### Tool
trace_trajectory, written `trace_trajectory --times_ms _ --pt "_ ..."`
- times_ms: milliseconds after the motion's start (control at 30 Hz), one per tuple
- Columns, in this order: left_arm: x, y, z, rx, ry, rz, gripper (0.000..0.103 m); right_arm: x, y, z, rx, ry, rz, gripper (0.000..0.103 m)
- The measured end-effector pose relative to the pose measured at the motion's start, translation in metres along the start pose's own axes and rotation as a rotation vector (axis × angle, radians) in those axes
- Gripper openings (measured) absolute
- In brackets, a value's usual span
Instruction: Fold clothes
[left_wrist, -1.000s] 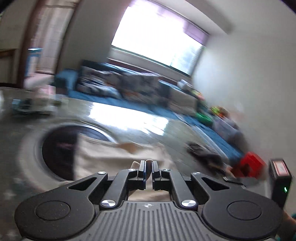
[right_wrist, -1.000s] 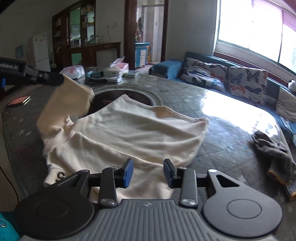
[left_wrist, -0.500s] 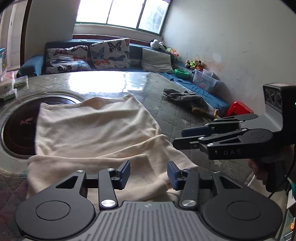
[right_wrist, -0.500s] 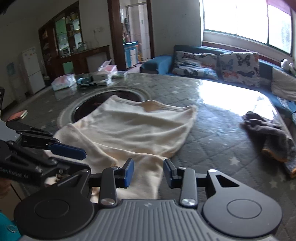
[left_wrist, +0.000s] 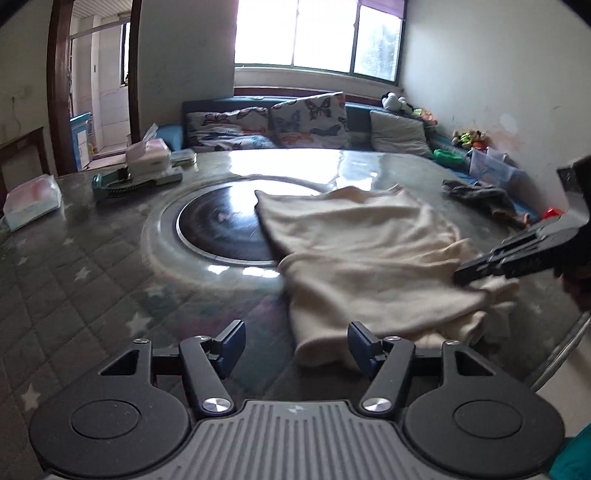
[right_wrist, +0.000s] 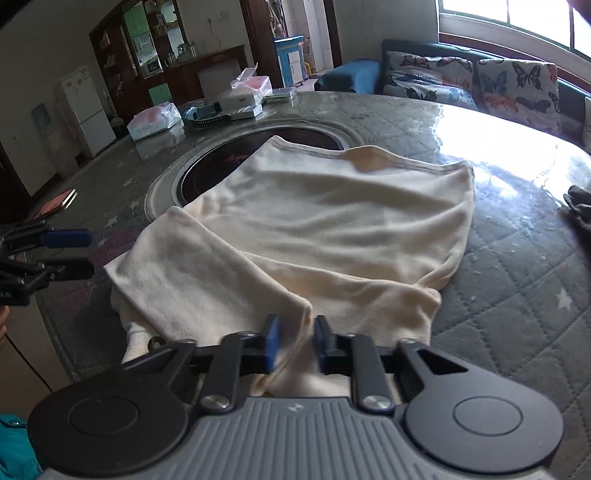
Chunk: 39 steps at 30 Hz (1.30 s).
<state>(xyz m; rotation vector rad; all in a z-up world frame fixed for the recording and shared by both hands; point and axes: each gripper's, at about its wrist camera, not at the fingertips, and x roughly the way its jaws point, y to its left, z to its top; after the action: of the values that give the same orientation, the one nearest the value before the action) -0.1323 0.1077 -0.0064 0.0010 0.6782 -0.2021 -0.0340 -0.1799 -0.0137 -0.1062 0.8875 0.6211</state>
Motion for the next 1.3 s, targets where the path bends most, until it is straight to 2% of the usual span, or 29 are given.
trace_trajectory --times_ms 133,333,433,500,567,667,767,867,900,1000,1067,1167,1300 --pt "0.009 0.001 -0.010 0.015 0.024 -0.003 0.064 -0.009 0.011 0.009 -0.040 -0.023 -0.044 0.004" --pt "0.017 -0.012 -0.010 0.065 -0.002 -0.004 0.059 -0.041 0.029 0.029 -0.142 -0.101 -0.140 0.003" --pt "0.021 -0.016 -0.011 0.088 0.001 -0.001 0.052 -0.054 0.032 0.037 -0.164 -0.131 -0.178 0.003" --pt "0.024 -0.019 -0.011 0.104 0.004 0.008 0.041 -0.058 0.031 0.040 -0.164 -0.148 -0.194 0.003" --pt "0.026 -0.021 -0.011 0.114 0.010 0.017 0.036 -0.060 0.029 0.041 -0.158 -0.162 -0.208 0.003" --pt "0.027 -0.021 -0.012 0.128 0.009 0.019 0.023 -0.066 0.025 0.042 -0.147 -0.192 -0.242 0.000" --pt "0.027 -0.022 -0.011 0.135 0.007 0.021 0.018 -0.083 0.030 0.049 -0.185 -0.243 -0.253 0.000" --pt "0.028 -0.021 -0.011 0.130 0.010 0.022 0.017 -0.089 0.029 0.058 -0.205 -0.267 -0.268 0.000" --pt "0.028 -0.021 -0.011 0.125 0.010 0.019 0.017 -0.089 0.027 0.059 -0.198 -0.267 -0.268 0.000" --pt "0.025 -0.022 -0.010 0.122 0.005 0.002 0.018 -0.071 0.014 0.052 -0.135 -0.196 -0.207 0.002" --pt "0.024 -0.023 -0.009 0.128 0.002 0.000 0.019 -0.054 0.006 0.041 -0.096 -0.137 -0.158 0.007" --pt "0.022 -0.024 -0.006 0.121 -0.005 -0.008 0.026 -0.026 -0.006 0.022 -0.046 -0.055 -0.129 0.015" --pt "0.023 -0.021 -0.003 0.093 -0.006 -0.031 0.029 -0.003 -0.020 0.008 0.033 -0.015 -0.104 0.024"
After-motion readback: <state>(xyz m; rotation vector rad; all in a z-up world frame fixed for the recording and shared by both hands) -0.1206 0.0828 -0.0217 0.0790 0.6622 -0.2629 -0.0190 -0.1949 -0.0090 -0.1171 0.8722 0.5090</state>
